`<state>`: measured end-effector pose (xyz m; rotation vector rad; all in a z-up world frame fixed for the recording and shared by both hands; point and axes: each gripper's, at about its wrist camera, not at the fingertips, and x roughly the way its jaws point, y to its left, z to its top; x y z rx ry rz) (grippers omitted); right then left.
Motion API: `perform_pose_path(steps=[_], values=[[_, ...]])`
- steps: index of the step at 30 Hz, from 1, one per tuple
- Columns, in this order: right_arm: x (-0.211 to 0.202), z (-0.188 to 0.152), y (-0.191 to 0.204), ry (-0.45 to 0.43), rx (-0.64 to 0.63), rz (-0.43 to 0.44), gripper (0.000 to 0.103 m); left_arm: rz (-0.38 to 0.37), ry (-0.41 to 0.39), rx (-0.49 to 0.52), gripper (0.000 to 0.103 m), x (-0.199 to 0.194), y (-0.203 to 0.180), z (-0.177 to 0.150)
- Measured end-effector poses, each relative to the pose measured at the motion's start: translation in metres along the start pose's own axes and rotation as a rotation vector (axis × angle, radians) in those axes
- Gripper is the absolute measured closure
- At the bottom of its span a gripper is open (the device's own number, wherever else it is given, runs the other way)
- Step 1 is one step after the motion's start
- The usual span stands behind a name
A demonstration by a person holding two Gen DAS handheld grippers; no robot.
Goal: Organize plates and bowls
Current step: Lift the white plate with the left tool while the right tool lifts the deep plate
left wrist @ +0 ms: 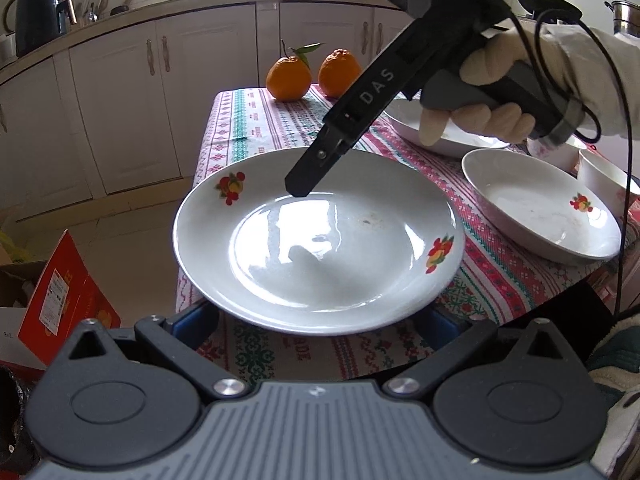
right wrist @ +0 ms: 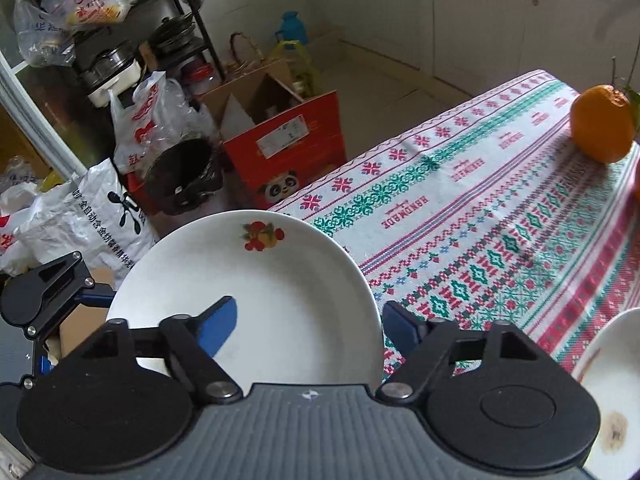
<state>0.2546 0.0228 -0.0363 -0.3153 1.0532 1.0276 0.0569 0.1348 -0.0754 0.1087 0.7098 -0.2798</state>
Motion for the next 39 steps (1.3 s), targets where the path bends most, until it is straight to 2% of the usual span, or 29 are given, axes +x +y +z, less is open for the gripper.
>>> perform_pose_path(steps=[5, 17, 39], values=[[0.006, 0.001, -0.009, 0.020, 0.014, 0.051, 0.032, -0.014, 0.004, 0.005, 0.001, 0.000, 0.001, 0.001], [0.004, 0.001, -0.024, 0.019, 0.083, 0.141, 0.032, -0.038, 0.040, 0.025, 0.001, 0.003, 0.006, 0.009], [-0.007, 0.026, -0.075, -0.084, 0.161, 0.065, 0.032, -0.093, 0.028, 0.068, 0.001, 0.049, 0.032, 0.054]])
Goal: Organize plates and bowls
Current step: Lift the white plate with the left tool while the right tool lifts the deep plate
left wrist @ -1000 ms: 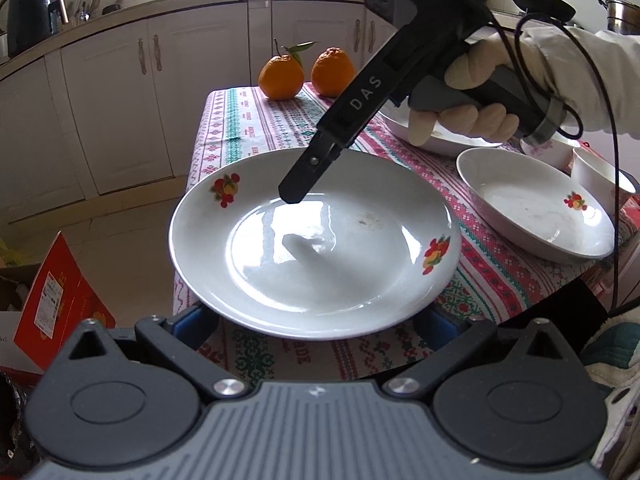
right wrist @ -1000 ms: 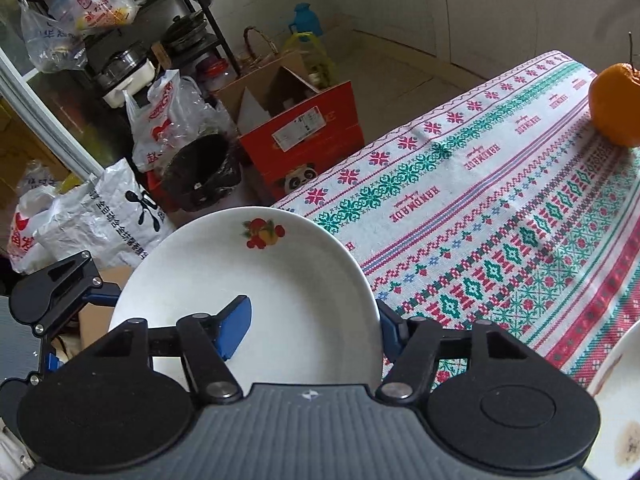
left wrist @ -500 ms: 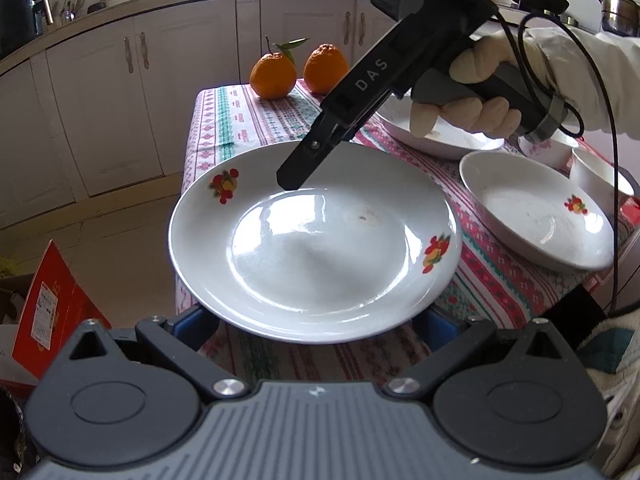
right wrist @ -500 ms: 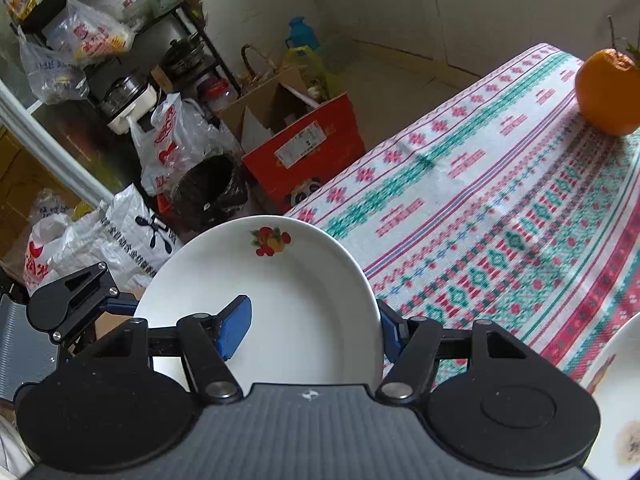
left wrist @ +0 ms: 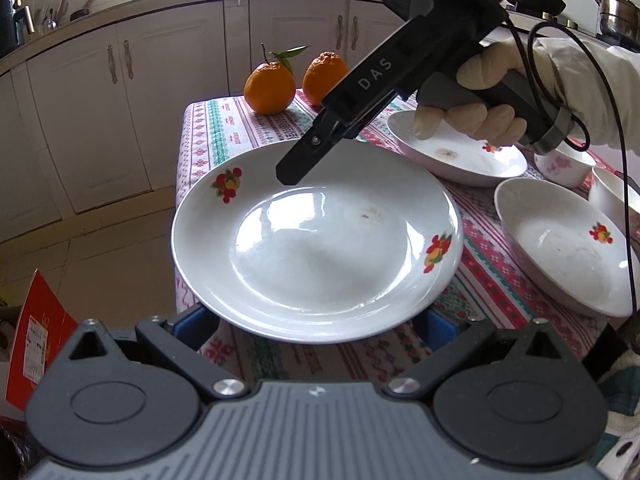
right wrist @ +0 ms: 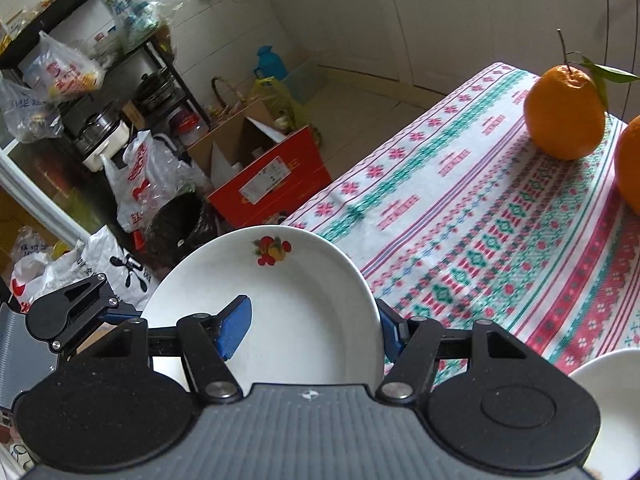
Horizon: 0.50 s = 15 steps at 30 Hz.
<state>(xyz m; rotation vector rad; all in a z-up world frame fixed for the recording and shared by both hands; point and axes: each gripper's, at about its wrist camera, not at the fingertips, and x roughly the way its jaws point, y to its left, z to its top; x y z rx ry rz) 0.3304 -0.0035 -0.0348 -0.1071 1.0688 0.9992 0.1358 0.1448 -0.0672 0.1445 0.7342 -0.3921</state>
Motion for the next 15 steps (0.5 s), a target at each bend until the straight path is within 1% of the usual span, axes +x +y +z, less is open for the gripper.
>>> perform_pose_path(steps=[5, 15], values=[[0.005, 0.004, -0.007, -0.002, 0.005, -0.020, 0.032, -0.001, 0.008, 0.011, 0.001, 0.010, 0.006, 0.004], [0.010, 0.009, -0.018, -0.009, 0.029, -0.041, 0.032, -0.003, 0.005, 0.027, 0.001, 0.017, 0.010, 0.010]])
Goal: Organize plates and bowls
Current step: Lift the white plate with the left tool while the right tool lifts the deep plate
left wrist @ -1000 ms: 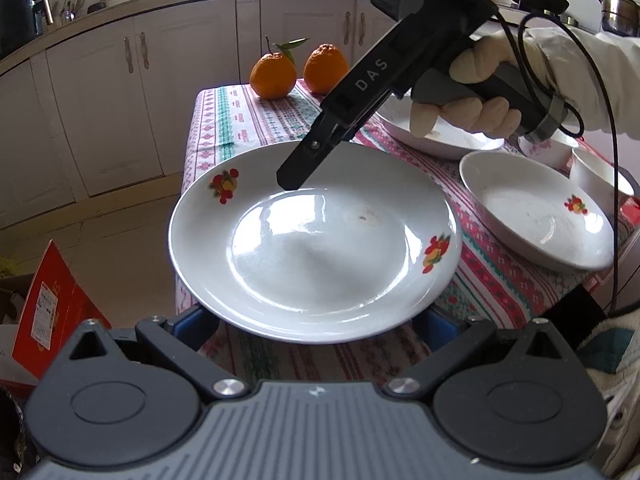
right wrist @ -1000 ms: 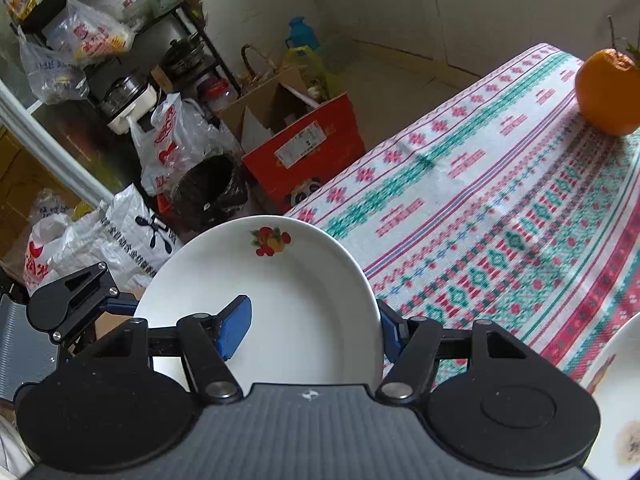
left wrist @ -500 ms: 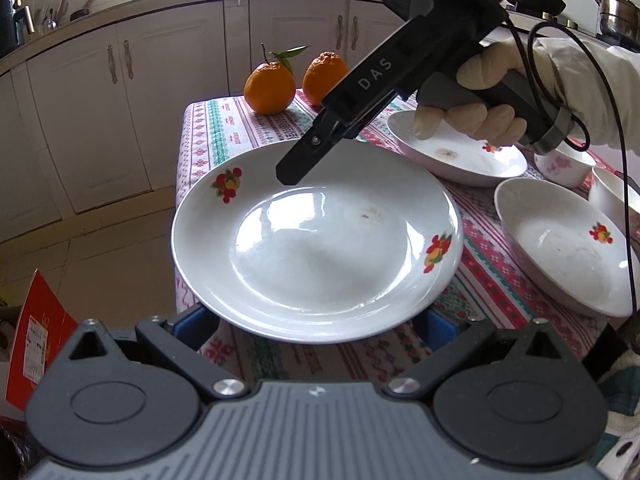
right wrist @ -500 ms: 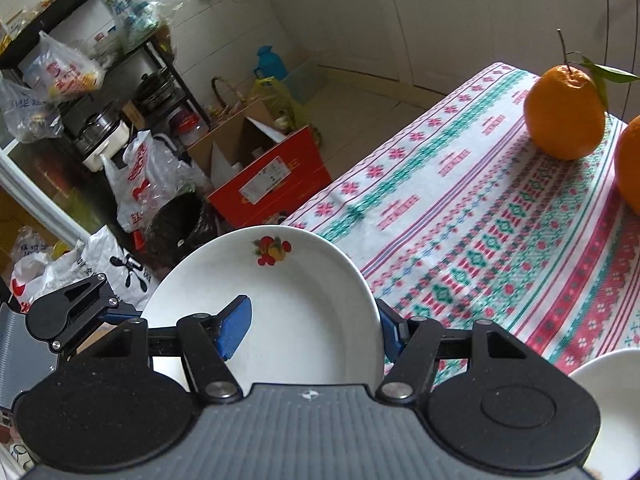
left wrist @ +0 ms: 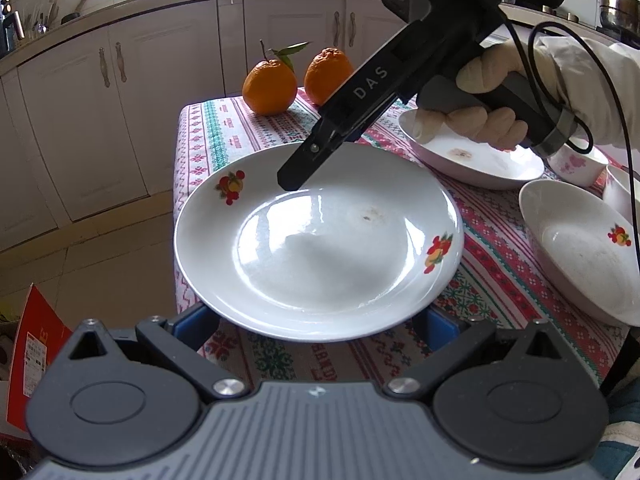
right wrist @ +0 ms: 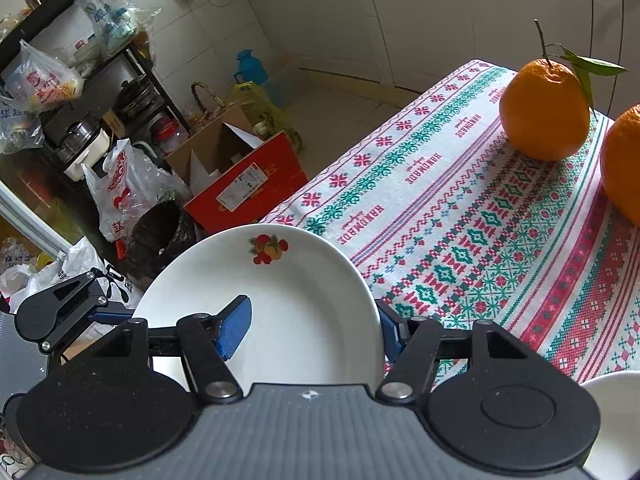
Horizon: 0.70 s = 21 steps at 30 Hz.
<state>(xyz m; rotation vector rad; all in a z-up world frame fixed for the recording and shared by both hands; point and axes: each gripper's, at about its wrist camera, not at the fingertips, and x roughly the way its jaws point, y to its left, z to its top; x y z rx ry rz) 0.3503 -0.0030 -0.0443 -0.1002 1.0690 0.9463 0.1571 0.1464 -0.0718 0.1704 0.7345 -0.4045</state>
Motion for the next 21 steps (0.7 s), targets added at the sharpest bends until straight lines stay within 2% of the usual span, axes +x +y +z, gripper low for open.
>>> perform_pose_path(steps=[15, 18, 19, 21], values=[[0.0017, 0.0023, -0.0013, -0.003, -0.003, -0.017, 0.031, 0.007, -0.001, 0.019, 0.001, 0.0002, -0.0001, 0.0031], [0.0016, 0.0022, -0.0012, 0.001, 0.005, -0.005, 0.021, 0.012, -0.009, 0.017, 0.001, -0.0012, -0.0017, 0.0028], [0.0003, 0.0019, 0.0005, -0.001, 0.003, -0.011, 0.014, 0.013, -0.011, 0.015, 0.001, -0.0024, -0.0019, 0.0026], [-0.0045, 0.0009, 0.0054, -0.012, -0.017, -0.035, 0.010, 0.016, -0.015, 0.010, 0.001, -0.0056, -0.0017, 0.0018]])
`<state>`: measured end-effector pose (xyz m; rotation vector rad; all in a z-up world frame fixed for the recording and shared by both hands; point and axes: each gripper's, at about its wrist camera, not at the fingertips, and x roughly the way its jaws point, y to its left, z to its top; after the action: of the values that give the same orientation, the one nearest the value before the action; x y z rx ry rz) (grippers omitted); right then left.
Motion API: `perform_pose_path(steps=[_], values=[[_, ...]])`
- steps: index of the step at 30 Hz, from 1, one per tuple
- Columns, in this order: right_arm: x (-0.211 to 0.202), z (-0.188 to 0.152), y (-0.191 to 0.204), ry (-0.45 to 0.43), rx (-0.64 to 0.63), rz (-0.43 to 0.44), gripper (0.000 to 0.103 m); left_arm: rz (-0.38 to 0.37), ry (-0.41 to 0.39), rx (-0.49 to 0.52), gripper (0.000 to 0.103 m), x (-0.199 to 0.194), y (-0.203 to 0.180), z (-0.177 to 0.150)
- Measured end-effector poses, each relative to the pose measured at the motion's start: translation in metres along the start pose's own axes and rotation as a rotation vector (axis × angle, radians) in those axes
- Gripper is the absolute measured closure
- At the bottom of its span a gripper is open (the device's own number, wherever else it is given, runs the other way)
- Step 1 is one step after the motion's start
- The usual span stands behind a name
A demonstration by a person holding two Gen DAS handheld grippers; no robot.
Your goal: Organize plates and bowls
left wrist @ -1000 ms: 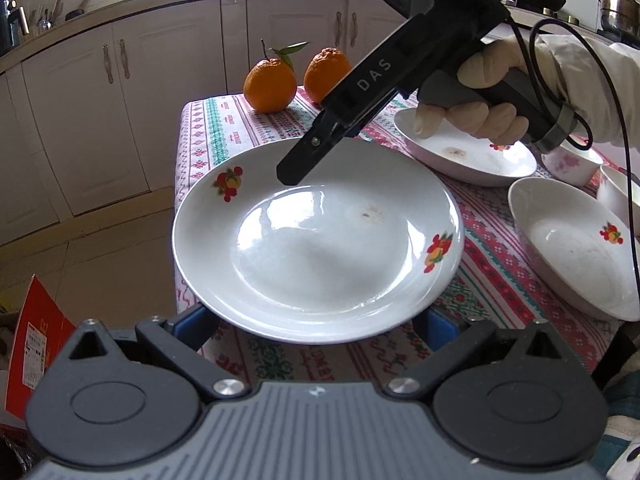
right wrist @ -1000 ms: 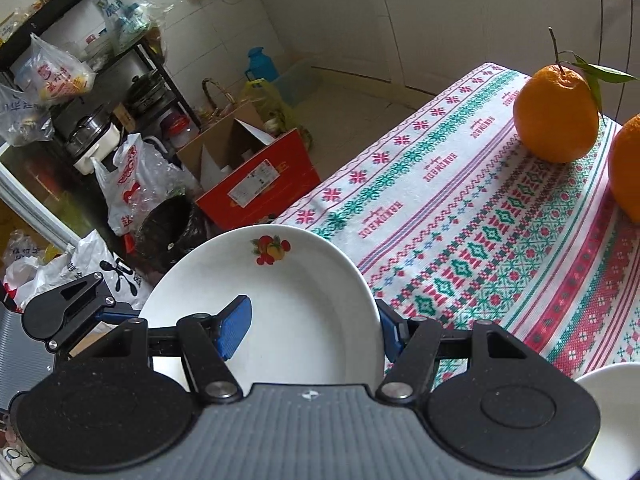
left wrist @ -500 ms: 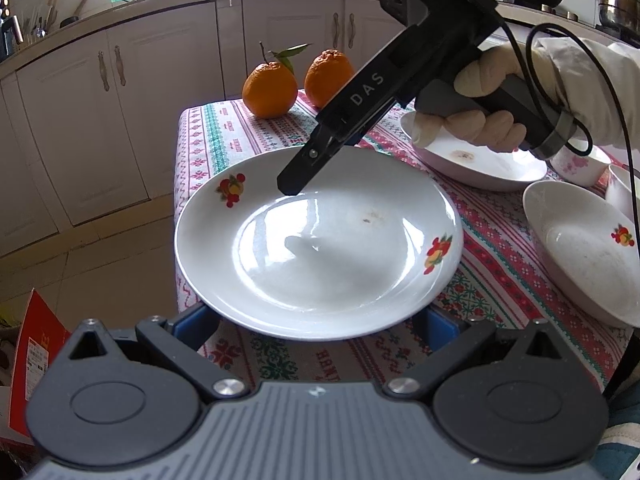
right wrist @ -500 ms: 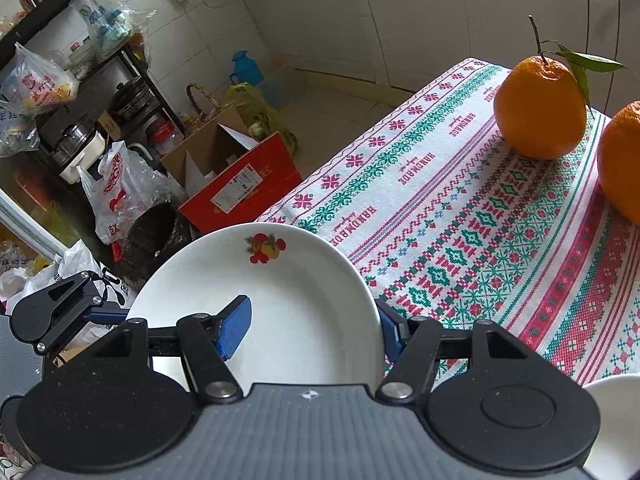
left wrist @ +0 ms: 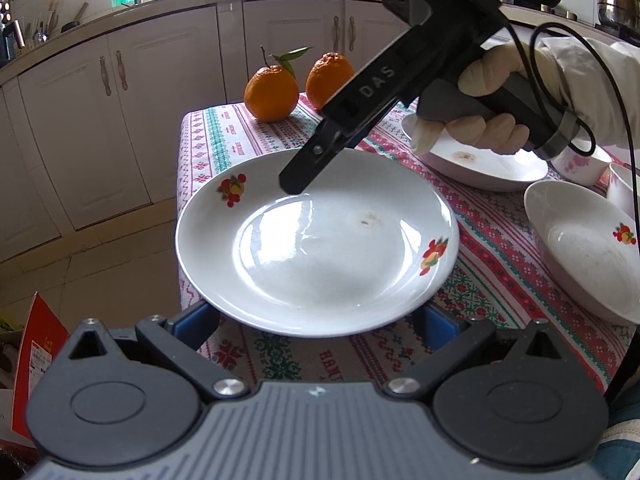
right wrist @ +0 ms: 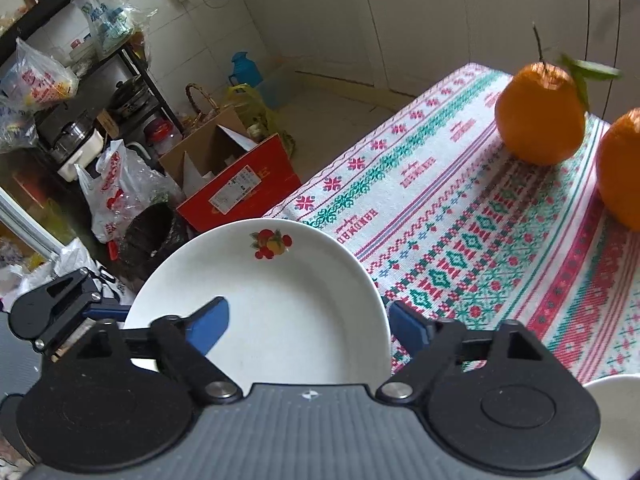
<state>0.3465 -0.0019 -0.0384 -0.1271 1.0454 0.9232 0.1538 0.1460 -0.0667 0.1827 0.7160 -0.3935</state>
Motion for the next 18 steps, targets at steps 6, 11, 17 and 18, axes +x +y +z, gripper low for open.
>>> perform_pose_path(steps=[6, 11, 17, 18], values=[[-0.028, -0.008, 0.011, -0.039, -0.003, -0.031, 0.003, 0.016, -0.007, -0.028, 0.001, -0.018, -0.004, -0.005], [-0.062, -0.024, 0.028, -0.076, -0.008, -0.066, 0.000, 0.012, -0.017, -0.048, 0.001, -0.038, -0.017, -0.011], [-0.105, -0.057, 0.047, -0.132, 0.008, -0.099, 0.000, 0.009, -0.028, -0.044, 0.001, -0.055, -0.039, -0.013], [-0.111, -0.064, 0.051, -0.141, 0.012, -0.110, 0.000, 0.005, -0.032, -0.039, 0.001, -0.057, -0.043, -0.013]])
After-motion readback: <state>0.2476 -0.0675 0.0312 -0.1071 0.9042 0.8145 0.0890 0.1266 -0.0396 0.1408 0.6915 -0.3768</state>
